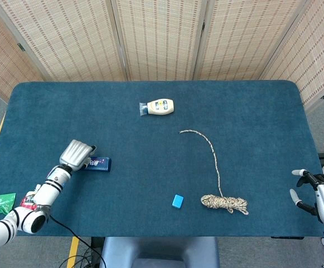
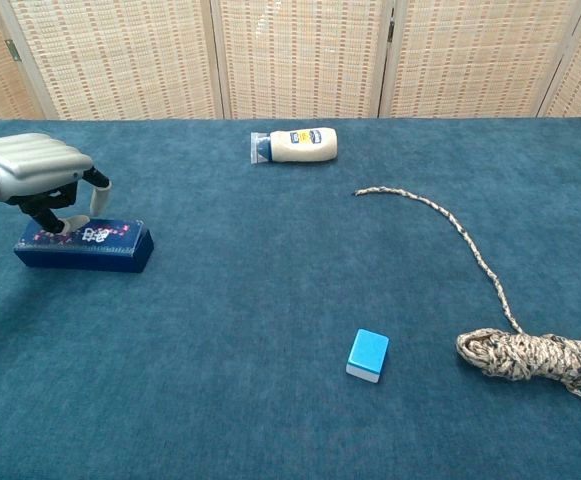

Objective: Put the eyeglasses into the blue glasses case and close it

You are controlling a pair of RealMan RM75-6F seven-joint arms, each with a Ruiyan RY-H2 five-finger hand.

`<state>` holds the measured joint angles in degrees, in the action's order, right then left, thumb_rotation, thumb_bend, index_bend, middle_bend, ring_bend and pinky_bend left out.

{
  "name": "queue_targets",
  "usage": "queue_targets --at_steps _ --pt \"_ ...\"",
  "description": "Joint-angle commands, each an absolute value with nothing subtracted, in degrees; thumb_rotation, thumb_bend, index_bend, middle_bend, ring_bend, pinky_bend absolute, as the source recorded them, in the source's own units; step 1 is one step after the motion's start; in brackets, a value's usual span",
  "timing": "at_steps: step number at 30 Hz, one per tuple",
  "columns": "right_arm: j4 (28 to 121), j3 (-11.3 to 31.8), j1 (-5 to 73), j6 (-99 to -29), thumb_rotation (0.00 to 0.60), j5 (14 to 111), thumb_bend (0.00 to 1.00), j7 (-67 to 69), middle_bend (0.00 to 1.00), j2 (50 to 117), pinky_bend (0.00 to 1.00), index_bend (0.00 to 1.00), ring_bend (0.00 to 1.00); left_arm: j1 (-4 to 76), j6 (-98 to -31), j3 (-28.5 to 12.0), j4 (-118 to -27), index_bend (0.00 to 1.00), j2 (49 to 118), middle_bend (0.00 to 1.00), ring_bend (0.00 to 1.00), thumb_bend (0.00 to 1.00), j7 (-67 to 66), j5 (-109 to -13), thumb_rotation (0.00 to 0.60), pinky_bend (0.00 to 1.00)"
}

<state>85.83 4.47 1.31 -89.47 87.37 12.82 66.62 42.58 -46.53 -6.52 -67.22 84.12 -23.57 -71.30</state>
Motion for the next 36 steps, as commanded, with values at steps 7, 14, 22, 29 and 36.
queue_targets --at_steps 7,14,22,29,36 --pt "85.80 4.54 1.09 -89.75 0.600 87.17 0.34 12.86 0.55 66.57 0.33 0.33 0.48 44.32 -43.57 -7.22 -62.58 0.12 86.82 1.00 0.98 0.48 -29.10 -64.45 0.600 0.99" --pt "85.94 4.68 1.10 -89.76 0.600 87.04 0.34 12.69 0.55 66.36 0.33 0.33 0.48 43.37 -45.70 -8.19 -69.27 0.11 82.26 1.00 0.97 0.44 -29.76 -61.55 0.600 0.98" --pt "85.67 4.67 1.24 -89.55 0.600 87.07 0.34 12.90 0.55 66.70 0.33 0.33 0.48 43.42 -42.80 -6.16 -83.36 0.11 74.31 1.00 0.96 0.37 -30.76 -58.06 0.600 0.98" --pt "85.01 4.65 0.89 -89.89 0.600 86.85 0.34 13.60 0.55 66.79 0.33 0.33 0.48 45.88 -40.13 -4.19 -82.72 0.11 76.44 1.00 0.96 0.37 -32.55 -53.60 0.600 0.98" --pt "84.32 4.57 0.42 -90.05 0.600 86.41 0.34 14.26 0.55 66.92 0.33 0.33 0.48 47.75 -38.49 -3.46 -76.33 0.15 80.73 1.00 0.96 0.37 -32.04 -50.65 0.600 0.98"
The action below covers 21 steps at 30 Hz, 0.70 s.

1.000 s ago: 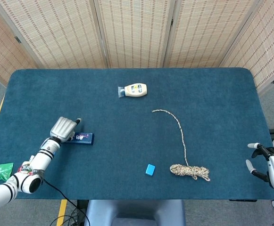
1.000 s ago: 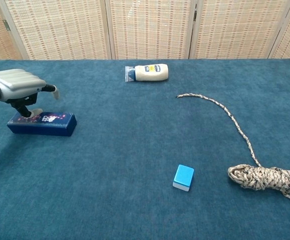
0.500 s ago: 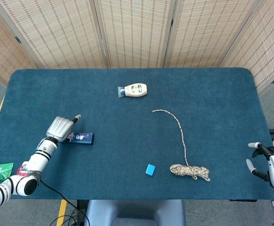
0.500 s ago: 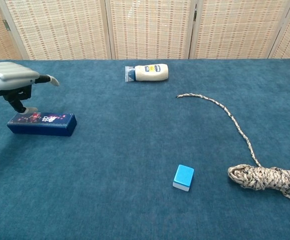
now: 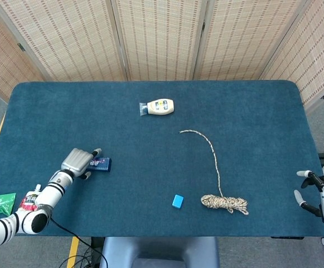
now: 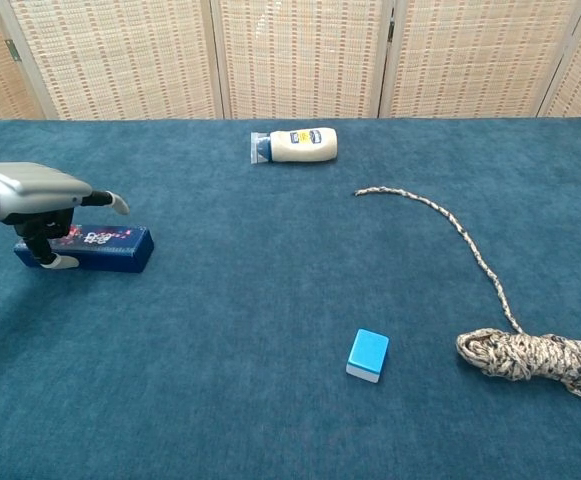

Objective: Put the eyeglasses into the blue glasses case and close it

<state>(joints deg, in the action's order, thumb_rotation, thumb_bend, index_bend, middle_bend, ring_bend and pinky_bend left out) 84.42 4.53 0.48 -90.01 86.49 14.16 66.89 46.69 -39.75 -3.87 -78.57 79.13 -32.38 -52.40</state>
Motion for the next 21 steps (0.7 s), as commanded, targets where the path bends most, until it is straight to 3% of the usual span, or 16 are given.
queue_targets --at_steps 1,10,14,17,19,21 --pt "84.25 4.59 0.40 -90.05 0.600 86.36 0.34 14.33 0.55 66.94 0.33 0.33 0.48 47.94 -38.19 -3.48 -75.82 0.17 81.01 1.00 0.96 0.37 -31.71 -50.20 0.600 0.98" --pt "83.84 4.73 0.39 -89.92 0.600 86.21 0.34 14.58 0.55 67.03 0.33 0.33 0.48 48.97 -36.87 -2.99 -72.58 0.42 82.46 1.00 0.97 0.37 -28.94 -48.76 0.600 0.98" --pt "83.85 4.77 0.46 -89.86 0.600 86.30 0.34 14.59 0.55 67.01 0.33 0.33 0.48 48.87 -37.90 -2.72 -72.33 0.45 82.53 1.00 0.97 0.37 -28.16 -49.35 0.600 0.98" --pt "83.85 4.82 0.55 -89.79 0.600 86.33 0.34 14.60 0.55 67.05 0.33 0.33 0.48 48.78 -38.59 -2.48 -72.94 0.33 82.05 1.00 0.97 0.36 -28.09 -49.33 0.600 0.98" --pt "83.89 4.88 0.63 -89.77 0.600 86.40 0.34 14.56 0.55 67.05 0.33 0.33 0.48 48.70 -39.38 -2.33 -74.05 0.15 81.37 1.00 0.97 0.35 -28.31 -49.10 0.600 0.98" --pt "83.98 4.98 0.75 -89.79 0.600 86.49 0.34 14.51 0.55 67.04 0.33 0.33 0.48 48.43 -40.82 -2.37 -75.57 0.06 80.57 1.00 0.96 0.34 -28.39 -49.14 0.600 0.98"
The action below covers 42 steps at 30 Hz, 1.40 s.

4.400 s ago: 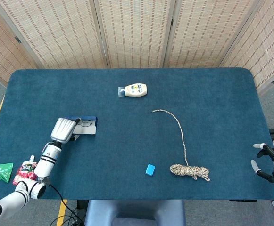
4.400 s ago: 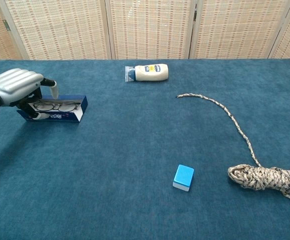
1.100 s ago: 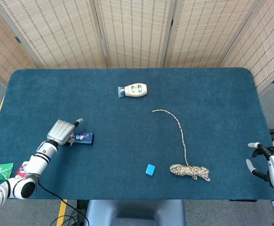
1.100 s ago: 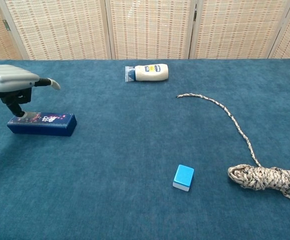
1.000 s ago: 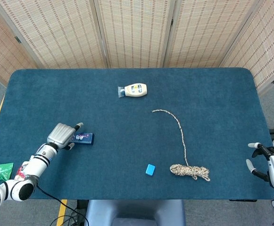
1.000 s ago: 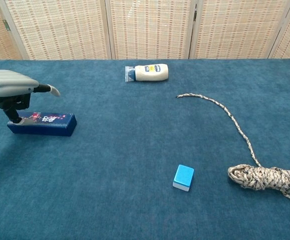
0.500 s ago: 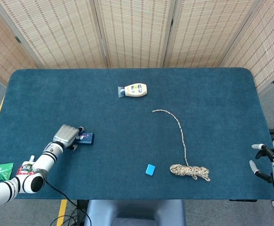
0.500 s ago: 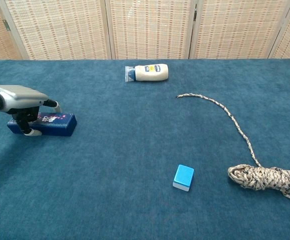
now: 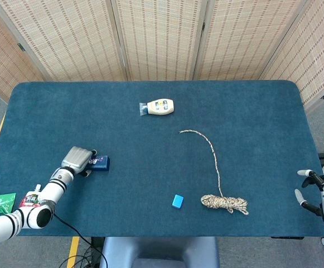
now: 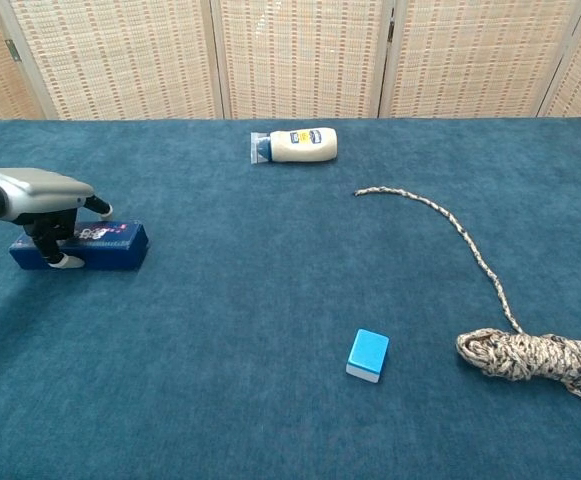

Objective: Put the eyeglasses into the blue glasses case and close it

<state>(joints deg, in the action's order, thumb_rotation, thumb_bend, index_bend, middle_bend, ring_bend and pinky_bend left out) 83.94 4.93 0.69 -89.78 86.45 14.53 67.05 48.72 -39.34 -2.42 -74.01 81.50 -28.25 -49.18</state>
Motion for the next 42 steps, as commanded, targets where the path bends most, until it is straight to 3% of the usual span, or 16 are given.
queue_targets --at_steps 1,7,16,21,30,42 --pt "84.03 5.02 0.80 -89.78 0.600 86.53 0.34 14.46 0.55 67.03 0.33 0.33 0.48 48.24 -41.51 -2.40 -76.23 0.04 80.21 1.00 0.96 0.34 -28.32 -49.30 0.600 0.98" --pt "84.08 5.03 1.03 -89.60 0.600 86.76 0.34 14.12 0.56 66.74 0.33 0.33 0.49 45.38 -47.49 -3.75 -79.89 0.02 78.36 0.94 0.91 0.34 -24.79 -50.35 0.600 0.96" --pt "85.12 4.45 1.54 -87.70 0.600 86.67 0.34 12.57 0.51 64.98 0.33 0.33 0.44 37.09 -62.40 -4.73 -84.24 0.11 76.89 0.63 0.59 0.34 -18.98 -55.34 0.600 0.81" --pt "85.71 4.00 2.14 -86.04 0.600 86.62 0.34 11.83 0.48 64.39 0.33 0.33 0.39 31.10 -73.69 -3.80 -85.13 0.17 77.50 0.52 0.49 0.34 -17.16 -61.20 0.600 0.71" --pt "85.35 4.00 2.62 -85.91 0.600 87.03 0.34 12.05 0.46 64.55 0.33 0.33 0.37 22.70 -87.25 -1.54 -84.65 0.20 79.01 0.44 0.40 0.33 -14.39 -70.99 0.600 0.56" --pt "85.69 4.02 3.07 -86.45 0.600 87.85 0.34 12.03 0.46 65.17 0.33 0.33 0.37 14.72 -92.69 1.26 -91.32 0.21 73.57 0.44 0.39 0.33 -16.35 -75.15 0.600 0.54"
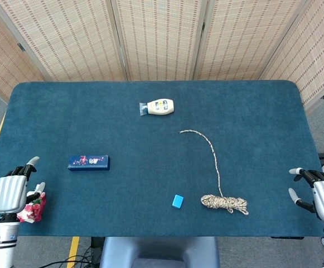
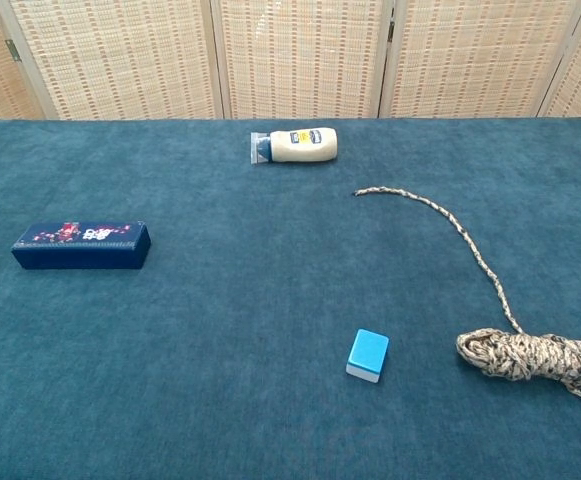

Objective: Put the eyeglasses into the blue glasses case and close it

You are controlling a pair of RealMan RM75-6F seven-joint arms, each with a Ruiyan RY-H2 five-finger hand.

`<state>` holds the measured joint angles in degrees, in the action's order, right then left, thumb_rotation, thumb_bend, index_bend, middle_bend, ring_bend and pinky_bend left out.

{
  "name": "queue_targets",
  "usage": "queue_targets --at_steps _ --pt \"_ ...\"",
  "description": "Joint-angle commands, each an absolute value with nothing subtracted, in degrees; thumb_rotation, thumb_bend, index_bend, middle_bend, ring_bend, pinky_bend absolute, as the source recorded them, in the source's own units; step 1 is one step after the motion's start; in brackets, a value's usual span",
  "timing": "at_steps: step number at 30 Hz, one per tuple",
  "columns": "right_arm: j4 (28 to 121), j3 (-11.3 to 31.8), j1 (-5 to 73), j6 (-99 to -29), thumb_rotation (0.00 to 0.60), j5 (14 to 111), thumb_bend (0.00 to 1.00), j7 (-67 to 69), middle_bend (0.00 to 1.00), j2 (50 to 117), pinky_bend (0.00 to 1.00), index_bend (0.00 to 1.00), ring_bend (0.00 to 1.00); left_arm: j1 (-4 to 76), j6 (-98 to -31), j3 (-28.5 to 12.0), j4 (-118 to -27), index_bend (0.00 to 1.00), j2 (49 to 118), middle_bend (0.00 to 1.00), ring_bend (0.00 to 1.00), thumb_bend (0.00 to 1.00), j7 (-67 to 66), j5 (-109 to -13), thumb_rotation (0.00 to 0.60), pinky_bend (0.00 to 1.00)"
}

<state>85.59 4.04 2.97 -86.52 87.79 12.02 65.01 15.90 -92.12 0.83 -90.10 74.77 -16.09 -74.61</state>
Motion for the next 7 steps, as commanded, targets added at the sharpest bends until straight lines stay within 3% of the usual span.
queue_targets --at_steps 1,7 --pt "85.77 4.01 3.13 -86.41 0.600 87.89 0.34 12.06 0.46 65.28 0.33 0.33 0.37 14.35 -92.68 1.40 -91.67 0.21 73.19 0.43 0.39 0.33 -16.51 -75.33 0.600 0.54" --pt "86.25 3.85 3.47 -86.29 0.600 88.32 0.34 11.79 0.46 65.74 0.33 0.33 0.37 12.40 -92.26 1.47 -93.36 0.21 70.90 0.43 0.38 0.33 -16.62 -75.90 0.600 0.54"
